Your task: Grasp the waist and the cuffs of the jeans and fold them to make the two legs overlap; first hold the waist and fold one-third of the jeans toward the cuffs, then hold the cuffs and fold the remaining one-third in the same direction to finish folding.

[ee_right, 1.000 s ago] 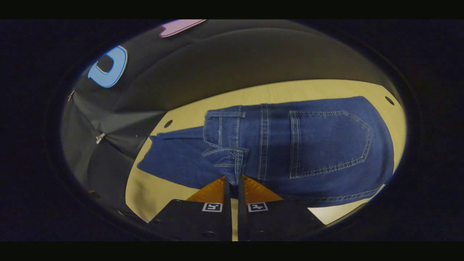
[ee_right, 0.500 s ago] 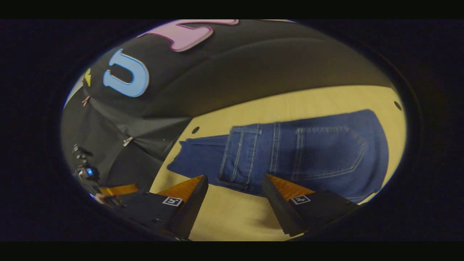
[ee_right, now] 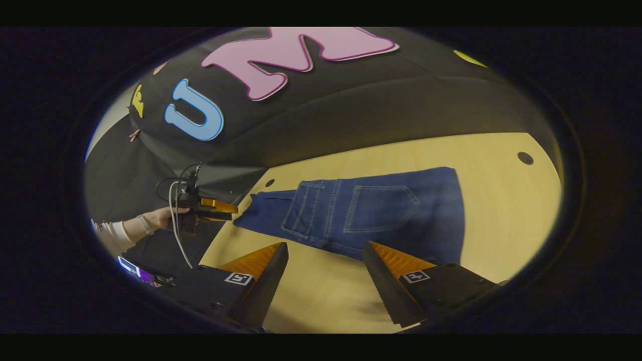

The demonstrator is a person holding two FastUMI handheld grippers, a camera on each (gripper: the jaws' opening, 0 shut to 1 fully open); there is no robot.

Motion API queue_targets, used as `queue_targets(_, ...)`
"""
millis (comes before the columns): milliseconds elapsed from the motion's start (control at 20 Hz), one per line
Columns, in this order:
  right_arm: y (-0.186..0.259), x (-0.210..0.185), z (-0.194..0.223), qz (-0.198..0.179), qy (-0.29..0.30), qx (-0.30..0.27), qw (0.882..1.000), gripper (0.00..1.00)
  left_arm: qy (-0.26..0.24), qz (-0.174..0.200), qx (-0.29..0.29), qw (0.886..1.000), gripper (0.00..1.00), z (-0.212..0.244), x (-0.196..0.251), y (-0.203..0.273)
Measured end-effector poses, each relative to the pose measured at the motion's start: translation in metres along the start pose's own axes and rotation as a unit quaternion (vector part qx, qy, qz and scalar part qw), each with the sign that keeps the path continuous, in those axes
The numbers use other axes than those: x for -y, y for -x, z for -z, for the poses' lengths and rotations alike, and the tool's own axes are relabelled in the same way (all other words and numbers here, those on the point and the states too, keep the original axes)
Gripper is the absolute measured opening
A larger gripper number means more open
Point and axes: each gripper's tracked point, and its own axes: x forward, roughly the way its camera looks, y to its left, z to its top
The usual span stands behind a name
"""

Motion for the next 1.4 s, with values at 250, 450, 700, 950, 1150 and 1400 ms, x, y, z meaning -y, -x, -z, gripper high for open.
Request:
queue_targets(250, 0.02, 0.055, 0.018, 0.055, 0.015, -0.013, 0.998, 0.91, -0.045, -0.059, -0.044, 0.996, 0.96, -0.003, -0.032, -0.035)
queue_targets(450, 0.022, 0.062, 0.016, 0.064, -0.009, -0.011, 0.998, 0.91, -0.087, -0.064, -0.072, 0.991, 0.97, 0.008, -0.034, -0.046)
queue_targets(700, 0.019, 0.057, 0.009, 0.046, -0.039, -0.006, 0.998, 0.92, -0.139, -0.049, -0.042, 0.988, 0.99, 0.006, -0.027, -0.057)
queue_targets(950, 0.022, 0.057, 0.009, 0.051, -0.03, -0.007, 0.998, 0.92, -0.145, -0.026, -0.018, 0.989, 0.47, 0.001, 0.002, -0.059)
queue_targets(1150, 0.032, 0.052, 0.006, 0.049, -0.024, -0.003, 0.998, 0.92, -0.132, -0.032, -0.021, 0.991, 0.07, 0.011, 0.007, -0.056)
queue_targets(1400, 0.045, 0.054, -0.011, 0.055, -0.03, 0.021, 0.998, 0.92, -0.103, 0.073, 0.018, 0.992, 0.06, 0.001, 0.079, -0.007)
